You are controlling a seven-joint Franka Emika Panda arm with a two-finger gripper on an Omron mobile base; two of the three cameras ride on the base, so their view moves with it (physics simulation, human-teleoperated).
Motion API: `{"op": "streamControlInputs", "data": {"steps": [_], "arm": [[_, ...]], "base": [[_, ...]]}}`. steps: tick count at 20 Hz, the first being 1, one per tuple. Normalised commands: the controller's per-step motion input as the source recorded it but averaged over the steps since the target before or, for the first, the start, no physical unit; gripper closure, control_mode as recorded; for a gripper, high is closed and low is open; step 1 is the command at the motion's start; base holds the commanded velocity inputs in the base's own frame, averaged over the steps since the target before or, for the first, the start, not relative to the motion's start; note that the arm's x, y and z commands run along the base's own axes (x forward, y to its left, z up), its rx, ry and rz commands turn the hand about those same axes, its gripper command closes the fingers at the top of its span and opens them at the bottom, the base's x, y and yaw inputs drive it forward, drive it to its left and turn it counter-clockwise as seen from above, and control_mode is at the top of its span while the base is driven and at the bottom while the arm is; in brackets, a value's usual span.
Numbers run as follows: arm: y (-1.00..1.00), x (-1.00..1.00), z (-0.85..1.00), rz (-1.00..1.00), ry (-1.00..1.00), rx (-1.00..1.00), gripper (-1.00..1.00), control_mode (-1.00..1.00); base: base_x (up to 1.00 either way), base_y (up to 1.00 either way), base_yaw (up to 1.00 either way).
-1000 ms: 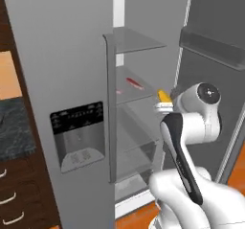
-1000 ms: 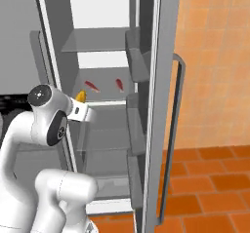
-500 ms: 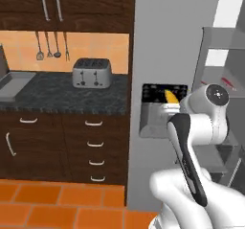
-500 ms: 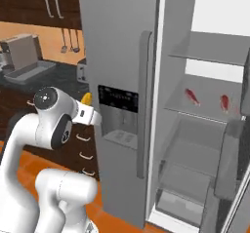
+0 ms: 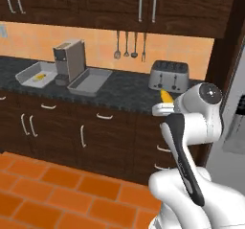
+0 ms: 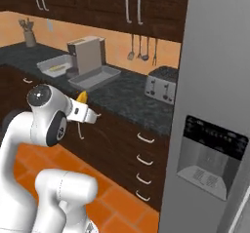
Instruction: Place one corn and one steak in each tupperware on the nearby counter, to pack two identical lunches.
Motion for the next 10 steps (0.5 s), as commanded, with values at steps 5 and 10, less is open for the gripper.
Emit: {"op": "streamControlInputs", "data": {"steps": [5,10], "arm": [[0.00,0.00,0.00,0.00,0.00,0.00,1.00,1.00],[0.00,0.00,0.00,0.00,0.00,0.00,1.00,1.00]], "base": [[1.00,1.00,-0.03],[1.00,1.00,-0.43]]}}
